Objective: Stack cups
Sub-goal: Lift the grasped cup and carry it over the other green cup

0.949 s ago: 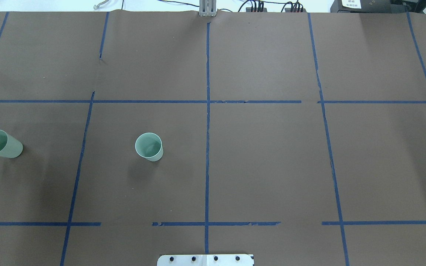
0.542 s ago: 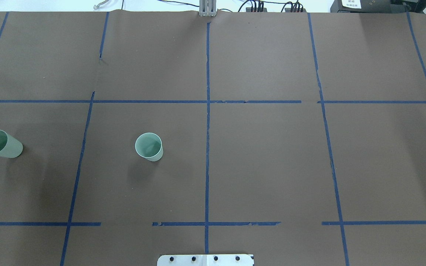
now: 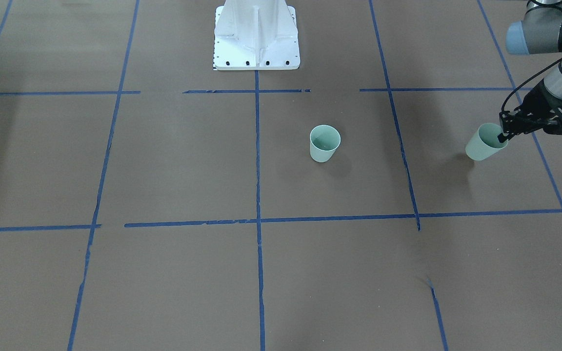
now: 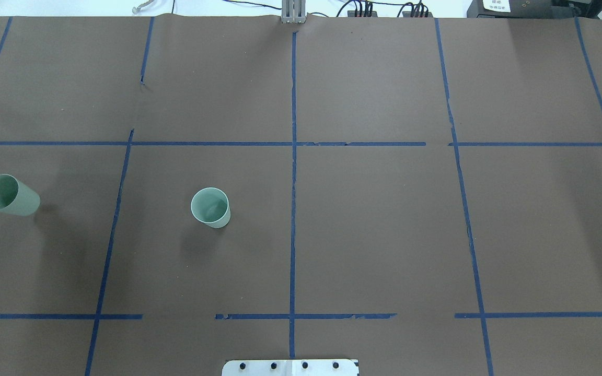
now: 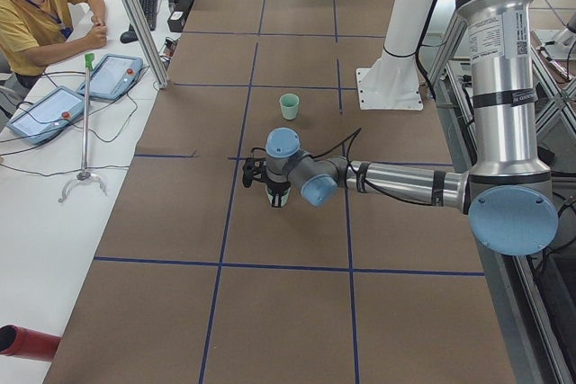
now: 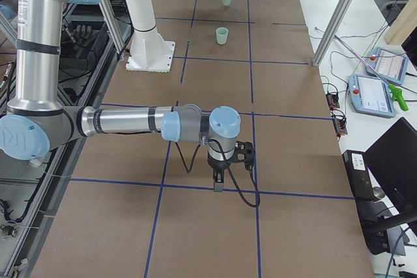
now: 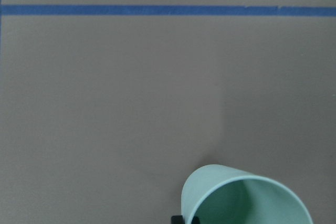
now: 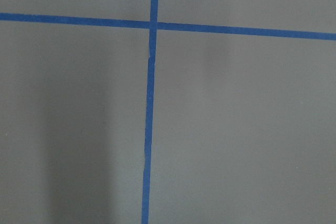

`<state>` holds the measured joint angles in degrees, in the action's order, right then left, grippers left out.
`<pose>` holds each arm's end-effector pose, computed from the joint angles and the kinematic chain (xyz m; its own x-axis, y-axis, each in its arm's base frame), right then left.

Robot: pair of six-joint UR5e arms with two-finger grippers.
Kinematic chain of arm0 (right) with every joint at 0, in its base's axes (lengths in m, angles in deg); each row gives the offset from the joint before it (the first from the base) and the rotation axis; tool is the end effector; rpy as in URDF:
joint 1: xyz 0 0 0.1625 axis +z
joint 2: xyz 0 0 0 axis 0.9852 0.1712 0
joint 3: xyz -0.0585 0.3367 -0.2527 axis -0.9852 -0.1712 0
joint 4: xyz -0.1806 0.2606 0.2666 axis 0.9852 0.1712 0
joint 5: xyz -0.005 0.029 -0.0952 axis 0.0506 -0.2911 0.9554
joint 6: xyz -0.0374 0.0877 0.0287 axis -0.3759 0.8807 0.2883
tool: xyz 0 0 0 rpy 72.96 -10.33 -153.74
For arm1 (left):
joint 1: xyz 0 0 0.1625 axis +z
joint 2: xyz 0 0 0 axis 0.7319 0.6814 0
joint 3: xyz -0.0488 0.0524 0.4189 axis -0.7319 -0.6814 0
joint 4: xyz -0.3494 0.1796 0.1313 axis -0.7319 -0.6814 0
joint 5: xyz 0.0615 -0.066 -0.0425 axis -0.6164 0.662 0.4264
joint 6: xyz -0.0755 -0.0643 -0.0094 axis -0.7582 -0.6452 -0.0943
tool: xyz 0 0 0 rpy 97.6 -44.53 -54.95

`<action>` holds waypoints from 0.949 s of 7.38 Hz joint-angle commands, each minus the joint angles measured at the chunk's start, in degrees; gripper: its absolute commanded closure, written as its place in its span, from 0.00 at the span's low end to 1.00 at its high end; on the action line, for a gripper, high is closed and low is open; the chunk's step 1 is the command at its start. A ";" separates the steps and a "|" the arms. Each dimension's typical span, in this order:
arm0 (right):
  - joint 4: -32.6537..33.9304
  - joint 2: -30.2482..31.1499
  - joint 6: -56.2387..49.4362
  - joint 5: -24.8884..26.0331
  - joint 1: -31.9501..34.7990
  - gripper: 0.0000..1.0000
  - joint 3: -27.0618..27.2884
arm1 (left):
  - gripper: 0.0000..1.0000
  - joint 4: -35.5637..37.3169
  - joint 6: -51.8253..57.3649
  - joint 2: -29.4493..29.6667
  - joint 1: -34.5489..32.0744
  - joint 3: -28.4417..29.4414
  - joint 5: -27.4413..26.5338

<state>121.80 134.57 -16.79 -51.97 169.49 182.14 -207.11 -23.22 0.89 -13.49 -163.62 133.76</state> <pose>0.0653 -0.4295 0.6303 0.7732 -0.0300 0.6335 0.0399 0.9992 -0.0014 0.1599 -0.4301 0.5578 0.6395 0.0419 -0.7677 0.0590 0.9929 0.1034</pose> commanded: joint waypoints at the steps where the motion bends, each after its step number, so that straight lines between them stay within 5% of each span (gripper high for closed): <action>1: 0.00 0.00 0.00 0.00 -0.05 0.00 0.00 | 1.00 12.77 -5.30 3.51 -0.20 -10.88 -0.07; 5: 0.00 0.00 0.00 0.00 0.03 0.00 0.00 | 1.00 33.16 -33.42 29.06 13.12 -12.34 -2.77; 7: 0.00 0.00 0.00 0.00 0.04 0.00 0.00 | 1.00 35.86 -41.43 32.63 19.72 -11.72 -6.83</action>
<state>121.79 134.57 -16.79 -51.97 169.51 182.15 -173.21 -59.33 31.13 2.03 -175.66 128.79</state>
